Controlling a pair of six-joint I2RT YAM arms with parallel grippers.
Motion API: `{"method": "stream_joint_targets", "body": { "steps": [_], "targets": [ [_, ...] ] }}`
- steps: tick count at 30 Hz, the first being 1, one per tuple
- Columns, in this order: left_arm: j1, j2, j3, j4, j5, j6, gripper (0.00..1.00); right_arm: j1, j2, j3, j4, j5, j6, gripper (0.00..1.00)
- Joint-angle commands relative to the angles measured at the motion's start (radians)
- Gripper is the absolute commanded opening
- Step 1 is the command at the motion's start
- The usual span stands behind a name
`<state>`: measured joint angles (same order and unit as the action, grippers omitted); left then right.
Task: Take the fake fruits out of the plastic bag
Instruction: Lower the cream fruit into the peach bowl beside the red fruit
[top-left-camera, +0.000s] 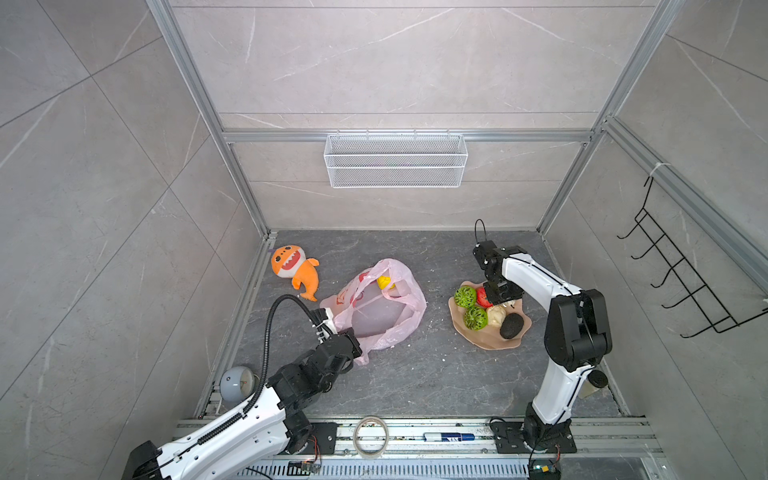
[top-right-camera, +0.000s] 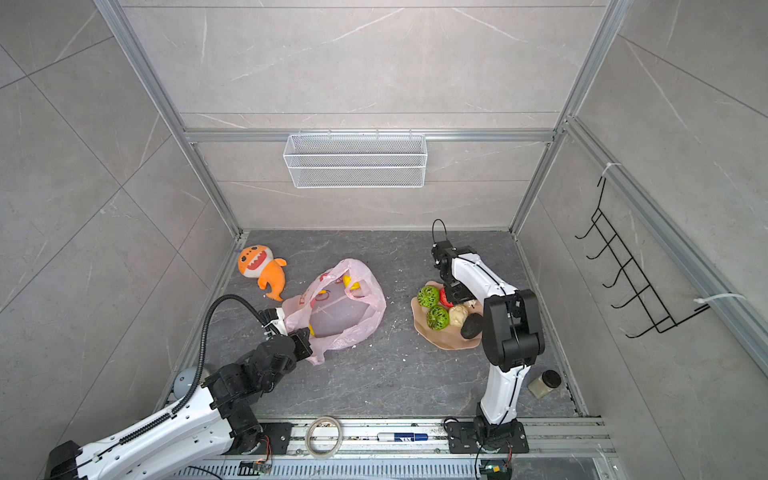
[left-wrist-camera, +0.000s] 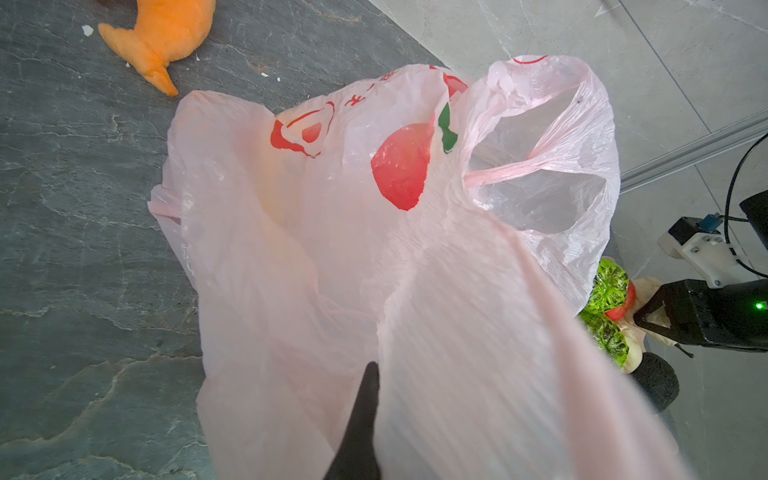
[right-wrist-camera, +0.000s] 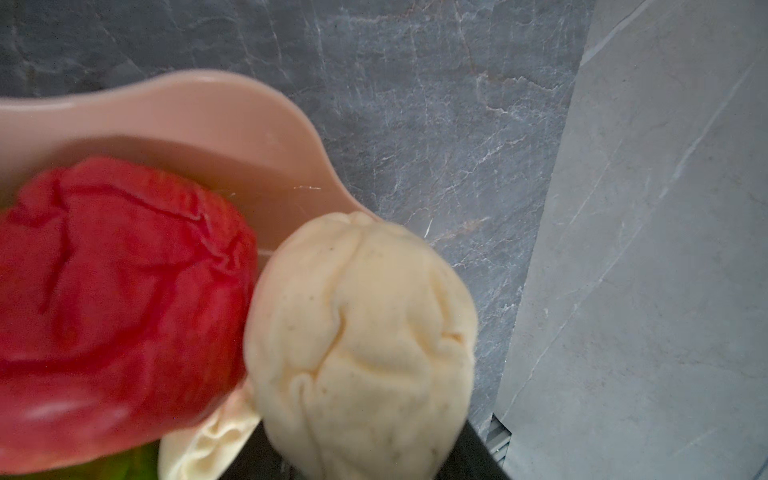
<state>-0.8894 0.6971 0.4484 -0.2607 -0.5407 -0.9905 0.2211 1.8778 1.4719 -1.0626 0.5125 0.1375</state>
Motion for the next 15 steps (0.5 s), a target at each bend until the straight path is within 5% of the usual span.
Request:
{"method": "stream_joint_targets", "body": {
  "steps": [1, 15],
  "targets": [
    [0.004, -0.004, 0.009, 0.017, -0.013, 0.025, 0.0, -0.003, 0.002, -0.001, -0.028, 0.009, 0.014, 0.37],
    [0.004, -0.011, 0.01, 0.018, -0.011, 0.028, 0.0, -0.005, -0.011, -0.016, -0.04, -0.003, 0.03, 0.53]
  ]
}}
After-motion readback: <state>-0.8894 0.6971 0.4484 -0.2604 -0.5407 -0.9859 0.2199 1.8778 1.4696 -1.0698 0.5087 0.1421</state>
